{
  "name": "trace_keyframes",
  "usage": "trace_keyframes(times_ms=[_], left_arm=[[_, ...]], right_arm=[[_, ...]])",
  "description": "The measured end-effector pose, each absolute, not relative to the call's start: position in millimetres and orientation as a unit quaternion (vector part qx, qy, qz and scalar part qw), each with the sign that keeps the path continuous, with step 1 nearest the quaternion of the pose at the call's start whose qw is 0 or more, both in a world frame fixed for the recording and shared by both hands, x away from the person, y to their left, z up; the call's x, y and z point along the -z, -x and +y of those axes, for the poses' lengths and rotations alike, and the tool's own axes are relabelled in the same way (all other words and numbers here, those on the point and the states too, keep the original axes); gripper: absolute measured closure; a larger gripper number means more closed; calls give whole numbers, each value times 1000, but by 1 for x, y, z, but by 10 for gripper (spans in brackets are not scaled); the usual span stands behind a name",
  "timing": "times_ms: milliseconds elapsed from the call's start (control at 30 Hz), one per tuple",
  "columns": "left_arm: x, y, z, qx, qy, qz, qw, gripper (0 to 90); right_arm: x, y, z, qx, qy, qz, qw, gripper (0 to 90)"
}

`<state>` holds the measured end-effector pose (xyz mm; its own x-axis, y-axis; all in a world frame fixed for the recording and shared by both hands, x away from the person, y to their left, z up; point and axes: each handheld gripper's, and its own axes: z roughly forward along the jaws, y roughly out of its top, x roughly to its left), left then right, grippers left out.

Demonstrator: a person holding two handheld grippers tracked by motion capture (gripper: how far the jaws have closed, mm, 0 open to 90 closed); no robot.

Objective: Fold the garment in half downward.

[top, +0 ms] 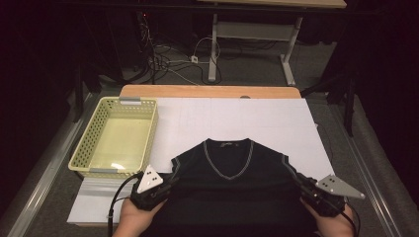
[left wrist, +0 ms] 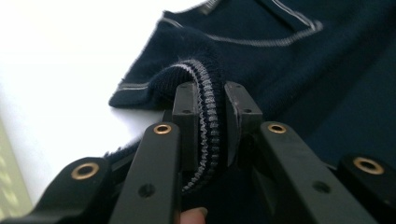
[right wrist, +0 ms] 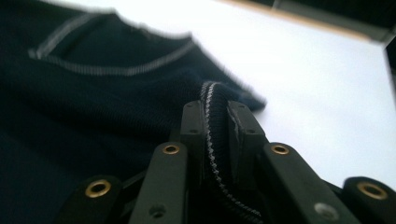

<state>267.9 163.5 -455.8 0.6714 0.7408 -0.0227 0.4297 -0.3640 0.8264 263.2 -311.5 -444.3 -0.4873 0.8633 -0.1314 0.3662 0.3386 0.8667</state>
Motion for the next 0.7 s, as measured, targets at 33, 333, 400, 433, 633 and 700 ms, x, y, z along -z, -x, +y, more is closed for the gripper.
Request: trace_keyframes(times_ms=[33,333,400,433,633,700], left_arm=[[458,-262,165,-178,-811,357,428,753],[464,-230,168,-164,-838,322,408,748],[461,-228,168,-165,-844,314,402,745],[459,-226,168,-170,-849,305,396,743],[480,-214,171,-149,-845,312,408,739],[486,-212,171,-144,-848,311,405,735]], right_arm=[[449,-259,-311,-402,-403,765,301,792],[464,-226,-315,-416,-417,755,288,793],[463,-223,-315,-418,-415,754,290,793],[461,-218,-316,-419,-414,753,295,793],[473,-211,-319,-413,-419,757,282,791],[482,-208,-320,-406,-423,765,268,788]])
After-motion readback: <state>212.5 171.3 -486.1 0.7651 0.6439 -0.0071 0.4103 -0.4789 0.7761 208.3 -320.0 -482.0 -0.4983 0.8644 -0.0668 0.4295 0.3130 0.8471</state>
